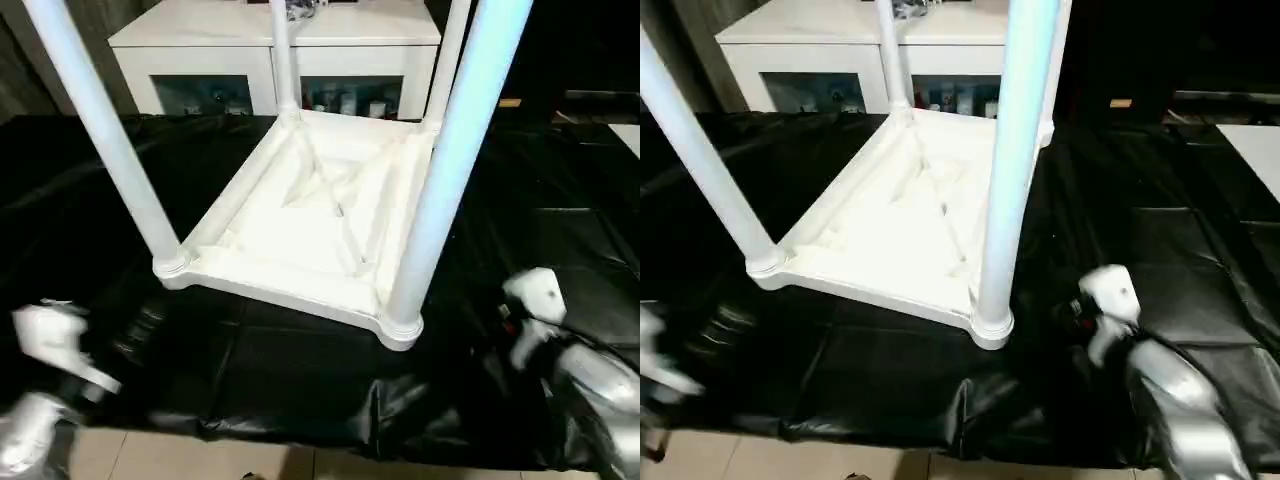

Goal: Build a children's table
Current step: Rotate leg to tighten, then flip table

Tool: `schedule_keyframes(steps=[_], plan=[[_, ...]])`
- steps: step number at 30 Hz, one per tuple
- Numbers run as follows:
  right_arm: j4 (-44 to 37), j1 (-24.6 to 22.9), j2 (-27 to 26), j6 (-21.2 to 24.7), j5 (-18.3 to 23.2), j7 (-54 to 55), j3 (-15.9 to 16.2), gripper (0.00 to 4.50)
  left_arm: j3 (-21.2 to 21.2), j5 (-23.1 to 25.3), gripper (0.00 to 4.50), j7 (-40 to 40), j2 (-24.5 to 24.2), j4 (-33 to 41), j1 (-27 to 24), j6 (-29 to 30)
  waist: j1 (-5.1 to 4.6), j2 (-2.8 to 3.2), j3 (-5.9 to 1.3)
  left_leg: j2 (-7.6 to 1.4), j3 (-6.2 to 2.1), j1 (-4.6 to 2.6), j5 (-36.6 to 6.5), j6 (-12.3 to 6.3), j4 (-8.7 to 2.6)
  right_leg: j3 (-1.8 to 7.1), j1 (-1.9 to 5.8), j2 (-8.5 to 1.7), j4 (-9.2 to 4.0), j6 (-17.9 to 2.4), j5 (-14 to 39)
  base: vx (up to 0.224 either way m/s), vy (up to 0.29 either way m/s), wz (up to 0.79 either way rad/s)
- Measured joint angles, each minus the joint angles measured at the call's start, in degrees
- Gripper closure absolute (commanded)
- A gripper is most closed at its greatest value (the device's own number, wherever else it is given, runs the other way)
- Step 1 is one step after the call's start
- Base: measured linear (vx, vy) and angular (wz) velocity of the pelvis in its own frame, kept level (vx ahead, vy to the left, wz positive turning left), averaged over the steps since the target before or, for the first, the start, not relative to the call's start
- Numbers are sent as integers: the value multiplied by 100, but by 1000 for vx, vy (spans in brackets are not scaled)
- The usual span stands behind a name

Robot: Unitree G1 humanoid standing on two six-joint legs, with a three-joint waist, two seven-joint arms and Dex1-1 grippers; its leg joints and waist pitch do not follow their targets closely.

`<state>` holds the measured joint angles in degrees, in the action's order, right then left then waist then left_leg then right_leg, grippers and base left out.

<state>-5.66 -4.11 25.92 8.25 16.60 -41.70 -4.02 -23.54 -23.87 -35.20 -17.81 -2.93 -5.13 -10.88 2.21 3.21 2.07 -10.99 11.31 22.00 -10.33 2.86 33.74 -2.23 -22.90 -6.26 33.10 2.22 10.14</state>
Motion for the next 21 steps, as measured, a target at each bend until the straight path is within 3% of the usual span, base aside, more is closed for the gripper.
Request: schedule_keyframes(steps=[3,11,12,16,21], plan=[[-166,17,-57,0,118,-75,32,58,31,9,83,86,-123,-195,375,101,-24,-16,-10,3,0,-4,0,0,2,3,-1,-1,-3,1,1,0,0,0],[-140,316,-227,0,31,69,254,58,172,176,29,208,-443,-1733,1574,446,-52,-102,4,5,-14,-5,0,0,6,-3,-19,2,-6,2,1,0,0,0],[-133,370,-267,0,-23,86,270,58,166,225,5,248,-530,-1934,1755,442,-55,-106,5,6,-19,-6,0,0,7,-4,-20,2,-7,1,1,0,0,0],[-114,412,-356,2,-37,165,338,58,103,230,5,304,-676,-2500,2197,416,-72,-106,7,9,-20,-10,0,0,10,-2,-26,1,-7,-1,0,0,0,0],[-115,417,-392,3,-36,189,458,58,121,102,5,29,-678,-2626,2470,505,-47,-131,9,7,-20,-14,0,0,10,-3,-26,2,-4,-18,-11,0,0,0]])
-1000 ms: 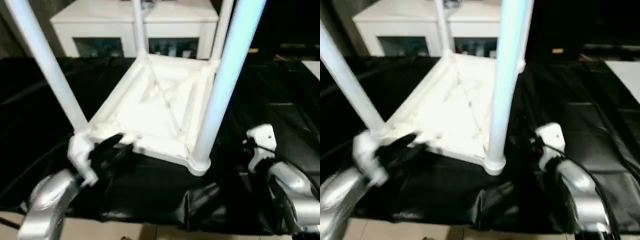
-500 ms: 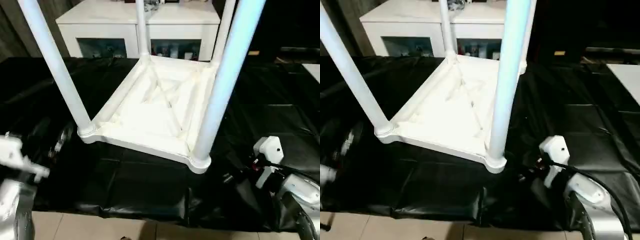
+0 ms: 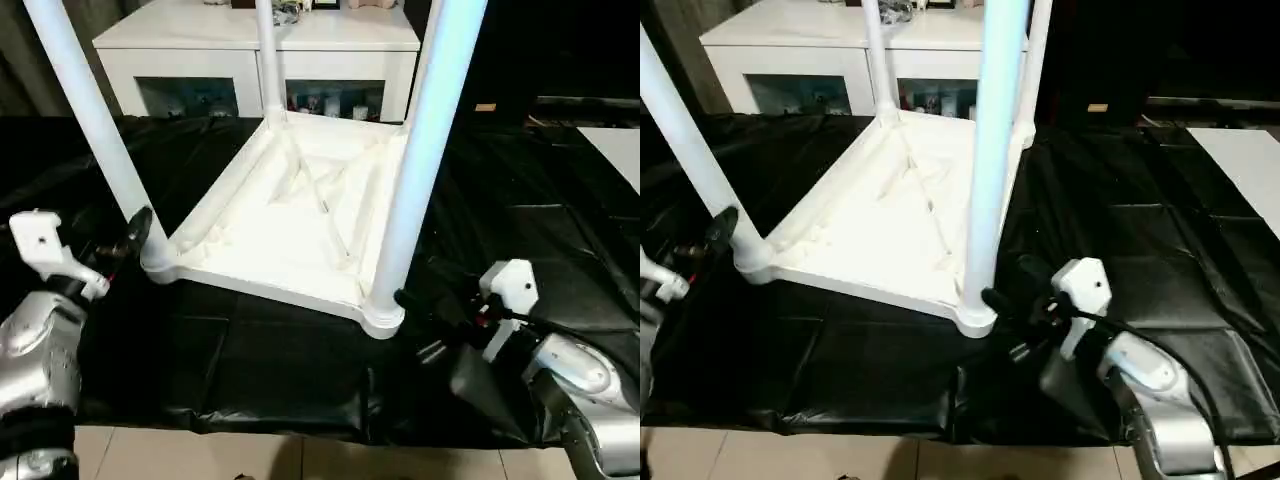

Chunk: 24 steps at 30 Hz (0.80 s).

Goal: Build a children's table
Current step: Flip table

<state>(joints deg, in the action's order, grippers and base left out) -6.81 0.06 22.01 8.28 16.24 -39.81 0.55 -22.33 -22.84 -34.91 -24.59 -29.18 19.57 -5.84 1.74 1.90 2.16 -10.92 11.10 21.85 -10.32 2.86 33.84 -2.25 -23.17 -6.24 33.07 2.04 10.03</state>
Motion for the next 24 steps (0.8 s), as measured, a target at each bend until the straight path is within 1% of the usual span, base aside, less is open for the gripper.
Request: schedule_keyframes(steps=[1,3,7,9,10,11,12,13,15,18,21,23,24], plan=[[0,0,-9,0,-3,-3,1,58,23,-3,5,-53,0,-28,72,22,5,-10,1,0,1,0,0,0,0,1,0,0,0,-3,-2,0,0,0],[2,9,-55,5,-34,-14,4,58,140,-9,5,-238,13,-240,372,49,23,-33,4,-1,3,2,0,0,-1,1,0,0,4,-7,-5,0,0,0],[3,8,-12,0,-40,-37,-9,58,150,-118,5,-437,11,-445,570,118,29,-40,4,0,4,4,1,1,1,4,3,-1,3,-10,-6,0,0,0],[18,-4,61,-8,-38,-32,-55,58,153,-248,5,-666,2,-402,577,311,53,-41,5,1,5,4,1,1,3,3,5,-3,2,-10,-7,0,0,0],[26,-15,86,-7,-34,-25,-83,58,197,-295,5,-827,15,-313,564,437,78,-39,7,2,7,5,1,0,3,4,7,-6,1,-10,-7,0,0,0],[26,-33,108,-7,-29,-32,-98,58,300,-349,5,-1006,42,-196,535,560,123,-36,9,3,13,5,0,0,3,7,12,-8,-1,-10,-6,0,0,0],[16,-86,137,-8,-9,-46,-124,58,476,-448,5,-1224,92,70,452,756,182,-28,12,3,19,6,0,0,2,12,21,-11,-3,-10,-6,0,0,0],[1,-161,197,-8,11,-65,-237,58,536,-520,5,-1297,125,284,351,898,199,-19,15,3,27,6,0,0,3,18,23,-13,-3,-10,-6,0,0,0],[-68,-396,482,-16,88,-232,-413,58,653,-692,5,-1493,129,703,105,1139,218,-10,14,3,36,-2,0,0,3,28,41,-14,-2,-10,-6,0,0,0],[-149,-593,682,-17,197,-397,-679,58,753,-893,5,-1530,157,1233,-188,1430,238,-4,9,1,30,3,0,0,2,20,61,-13,4,-11,-7,0,0,0],[-155,-738,847,-9,255,-507,-850,58,867,-955,5,-1528,202,1644,-393,1597,282,6,4,-3,29,7,1,0,-1,18,67,-12,6,-15,-9,0,0,0],[-153,-756,850,23,301,-511,-918,58,885,-947,5,-1432,331,1812,-463,1619,305,12,4,-3,29,9,1,0,-1,19,68,-12,6,-15,-10,0,0,0],[-176,-784,840,45,344,-511,-898,58,946,-810,5,-1268,389,1892,-468,1603,322,11,3,-5,29,12,0,0,-2,16,69,-12,6,-15,-9,0,0,0]])
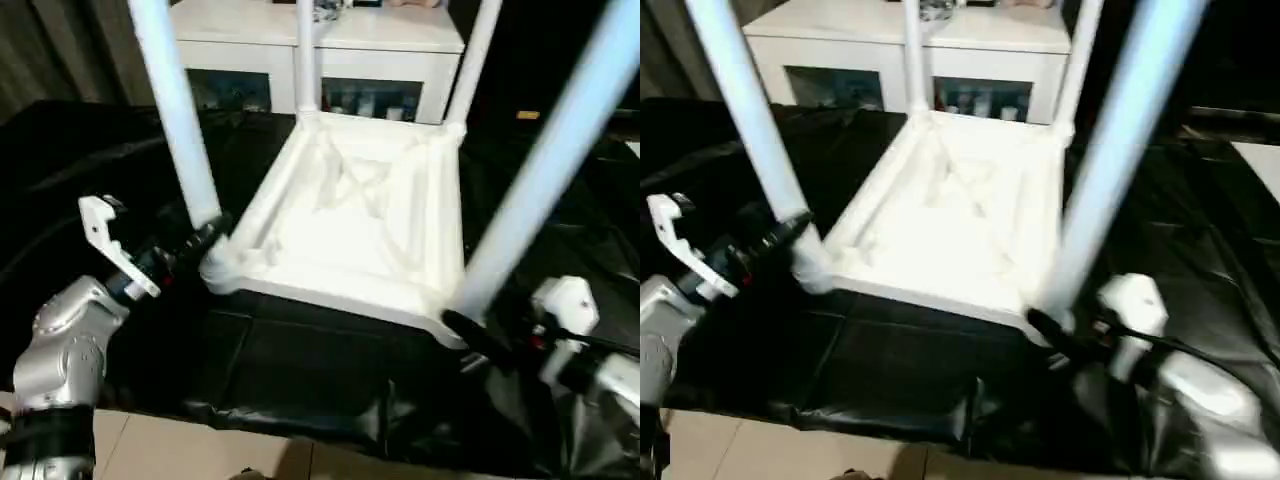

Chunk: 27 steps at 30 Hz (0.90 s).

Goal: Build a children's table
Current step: Flip table

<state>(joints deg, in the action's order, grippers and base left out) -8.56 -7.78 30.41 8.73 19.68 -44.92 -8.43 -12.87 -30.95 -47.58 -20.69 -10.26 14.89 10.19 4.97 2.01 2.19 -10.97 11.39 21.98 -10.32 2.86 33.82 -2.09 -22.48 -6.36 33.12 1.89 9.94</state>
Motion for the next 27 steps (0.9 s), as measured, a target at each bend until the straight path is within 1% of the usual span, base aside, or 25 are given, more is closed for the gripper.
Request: schedule_keyframes(steps=[3,5,7,8,10,11,12,14,16,17,18,20,21,22,24,25,27], plan=[[-147,-114,-51,3,28,31,39,58,110,364,5,524,154,145,23,7,-3,2,-2,-3,-2,0,0,0,-1,-2,7,1,1,14,9,0,0,0],[-143,-100,-124,-21,8,172,18,58,150,417,5,722,241,232,51,102,-8,2,-2,-3,-3,-1,0,0,-1,-3,8,1,0,20,12,0,0,0],[82,107,-322,-58,-4,451,-68,58,289,426,5,792,372,344,57,189,11,16,1,4,-2,6,0,-1,4,0,9,-5,-2,29,18,0,0,0],[157,191,-317,-61,0,520,-159,58,408,448,5,794,408,379,63,200,20,29,2,10,4,11,1,-1,4,7,12,-9,-5,31,19,0,0,0],[232,285,-255,-68,51,566,-399,58,611,509,5,793,422,402,80,236,17,35,1,10,12,8,1,-1,4,24,26,-8,-5,34,21,0,0,0],[228,310,-238,-61,142,551,-500,58,669,565,5,797,440,396,89,240,14,35,1,9,9,8,1,-2,4,23,29,-6,-5,43,27,0,0,0],[211,305,-194,-25,319,496,-601,58,707,614,5,816,463,367,112,244,0,35,1,6,7,8,1,-2,3,19,29,-5,-5,48,30,0,0,0],[180,271,-126,60,552,388,-710,58,703,660,5,869,471,318,170,255,-26,41,-3,1,3,8,1,-1,2,11,28,-2,-4,58,36,0,0,0],[62,107,-17,194,793,174,-815,58,704,733,5,959,461,267,239,327,-57,55,-12,-2,-2,8,1,-1,-1,3,28,-1,-1,58,36,0,0,0],[24,45,21,244,889,65,-846,58,704,752,31,989,457,249,261,344,-70,60,-15,-3,-3,7,1,-1,-3,1,28,-1,0,58,36,0,0,0],[23,38,40,252,945,-5,-902,58,705,766,39,1046,452,248,270,361,-89,67,-19,-3,-4,9,1,-2,-4,-1,28,-1,0,58,35,0,0,0],[33,42,73,243,946,-14,-986,58,713,791,39,1114,458,248,279,380,-140,74,-25,-3,-4,9,1,-2,-3,-1,28,-1,-1,60,37,0,0,0],[68,53,72,238,952,13,-1063,58,712,803,59,1152,460,248,284,389,-153,74,-25,-3,-4,10,1,-2,-3,-1,28,-2,-1,60,37,0,0,0],[156,74,72,242,1010,68,-1206,58,715,811,75,1177,492,248,291,401,-161,76,-26,-2,-2,11,1,-3,0,0,28,-3,-2,60,37,0,0,0],[254,51,73,323,1229,55,-1400,58,749,815,85,1232,581,249,298,425,-159,77,-26,0,0,13,2,-3,2,0,29,-6,-5,61,38,0,0,0],[258,37,79,350,1285,41,-1438,58,768,817,88,1253,594,249,299,441,-157,77,-26,-1,0,14,2,-3,2,-1,29,-6,-5,62,38,0,0,0],[238,-184,238,445,1446,-163,-1482,58,776,817,119,1304,650,249,304,456,-140,81,-29,-1,-2,14,2,-3,2,-4,33,-7,-4,71,45,0,0,0]])
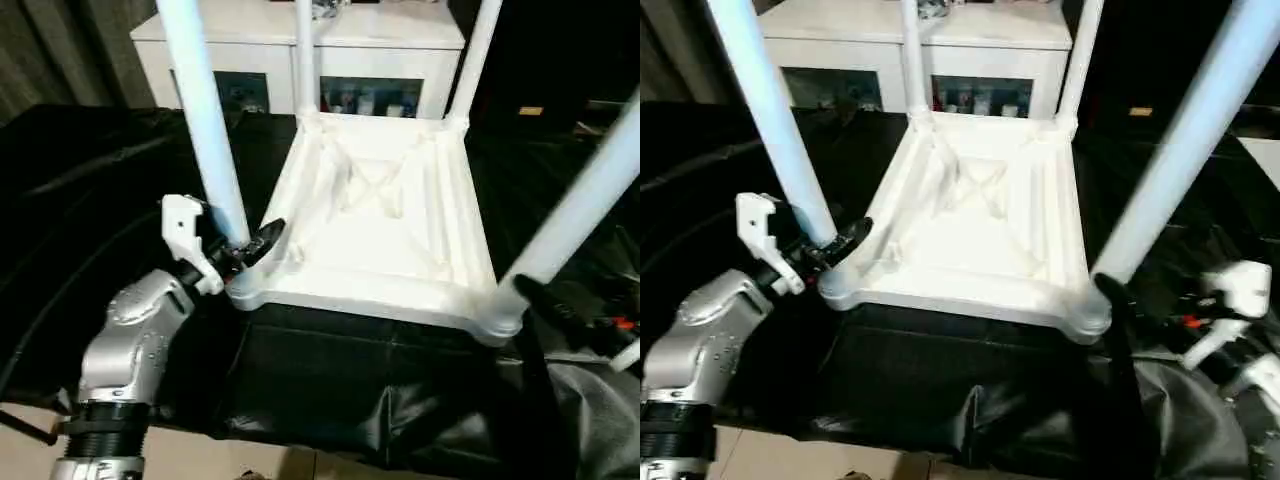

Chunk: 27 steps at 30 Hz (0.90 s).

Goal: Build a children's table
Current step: Flip table

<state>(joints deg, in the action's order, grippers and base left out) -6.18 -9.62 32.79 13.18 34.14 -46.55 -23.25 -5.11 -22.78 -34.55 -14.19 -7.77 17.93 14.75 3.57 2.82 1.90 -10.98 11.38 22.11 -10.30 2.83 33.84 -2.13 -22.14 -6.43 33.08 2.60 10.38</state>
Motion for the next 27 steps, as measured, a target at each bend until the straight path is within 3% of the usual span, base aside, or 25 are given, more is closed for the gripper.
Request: schedule_keyframes(steps=[5,11,13,18,22,24,27], plan=[[-373,-888,316,631,466,-863,22,58,-25,12,149,227,24,0,23,48,-2,8,-4,-2,-6,-1,0,0,-2,-4,3,2,0,16,10,0,0,0],[-718,-994,330,926,857,-1106,170,58,-30,55,205,445,133,48,33,165,-18,11,-7,1,-7,-5,0,0,2,-1,7,0,-1,42,26,0,0,0],[-806,-925,265,928,836,-997,382,58,-36,137,219,626,153,111,31,222,-21,13,-8,0,-13,-5,0,0,2,-5,7,1,-1,43,26,0,0,0],[-955,-545,-262,887,180,-499,1175,58,-67,260,237,1167,377,303,-1,335,-41,24,-7,1,-21,-2,0,0,1,-8,3,2,1,44,26,0,0,0],[-702,-105,-1184,662,-549,393,1947,58,-195,248,239,1657,802,645,-135,445,-89,24,-3,3,-20,16,0,1,2,-7,-17,1,4,41,24,0,0,0],[-491,-26,-1495,544,-776,814,2151,58,-243,92,239,1802,1069,887,-263,513,-92,25,-3,7,-12,29,0,1,2,3,-31,-1,4,38,23,0,0,0],[-405,20,-1644,511,-791,1072,2138,25,-401,-387,239,1922,1421,1125,-401,574,-57,22,-3,6,-11,82,1,-1,7,1,-75,-1,6,4,-2,0,0,0]])
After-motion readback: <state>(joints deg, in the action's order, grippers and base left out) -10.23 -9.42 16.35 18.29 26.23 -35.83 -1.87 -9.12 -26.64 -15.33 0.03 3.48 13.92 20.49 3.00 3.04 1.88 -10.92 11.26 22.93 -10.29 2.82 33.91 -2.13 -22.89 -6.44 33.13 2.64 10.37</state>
